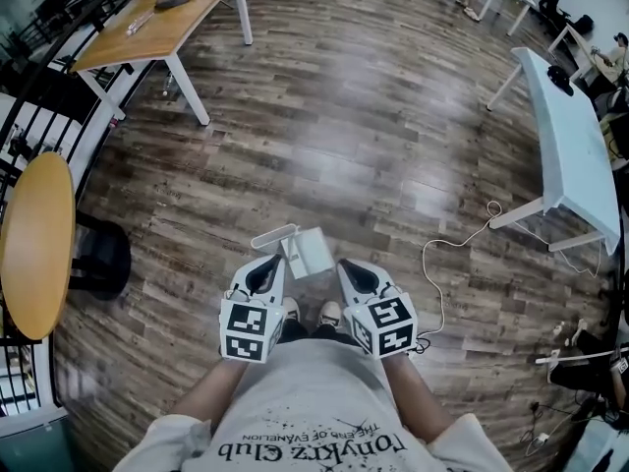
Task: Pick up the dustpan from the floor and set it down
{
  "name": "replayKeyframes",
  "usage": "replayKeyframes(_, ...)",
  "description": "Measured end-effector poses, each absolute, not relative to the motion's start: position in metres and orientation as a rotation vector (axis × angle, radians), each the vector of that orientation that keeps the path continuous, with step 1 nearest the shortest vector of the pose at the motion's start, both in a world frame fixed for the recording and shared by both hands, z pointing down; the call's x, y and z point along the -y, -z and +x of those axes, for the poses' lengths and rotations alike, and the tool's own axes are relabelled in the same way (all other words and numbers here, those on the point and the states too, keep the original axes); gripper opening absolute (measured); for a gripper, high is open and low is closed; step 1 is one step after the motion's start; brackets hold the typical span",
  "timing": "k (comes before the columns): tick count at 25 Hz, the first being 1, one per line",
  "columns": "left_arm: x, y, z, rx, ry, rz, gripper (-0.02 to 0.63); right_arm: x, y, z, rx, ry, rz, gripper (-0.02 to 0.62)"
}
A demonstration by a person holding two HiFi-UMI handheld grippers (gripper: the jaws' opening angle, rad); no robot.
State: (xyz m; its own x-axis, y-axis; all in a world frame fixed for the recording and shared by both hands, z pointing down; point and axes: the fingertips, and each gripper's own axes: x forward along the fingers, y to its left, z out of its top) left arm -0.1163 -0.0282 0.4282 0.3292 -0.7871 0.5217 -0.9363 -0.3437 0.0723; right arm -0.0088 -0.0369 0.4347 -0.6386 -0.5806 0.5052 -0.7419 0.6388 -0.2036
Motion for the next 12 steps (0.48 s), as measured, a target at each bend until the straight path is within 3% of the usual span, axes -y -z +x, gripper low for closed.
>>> replayKeyframes(12, 0.011, -0.422, -0.119, 1.585, -0.503, 2.177, 0.023, 0.026, -0.432, -0.021, 2.478, -0.532, 0.981, 0.025)
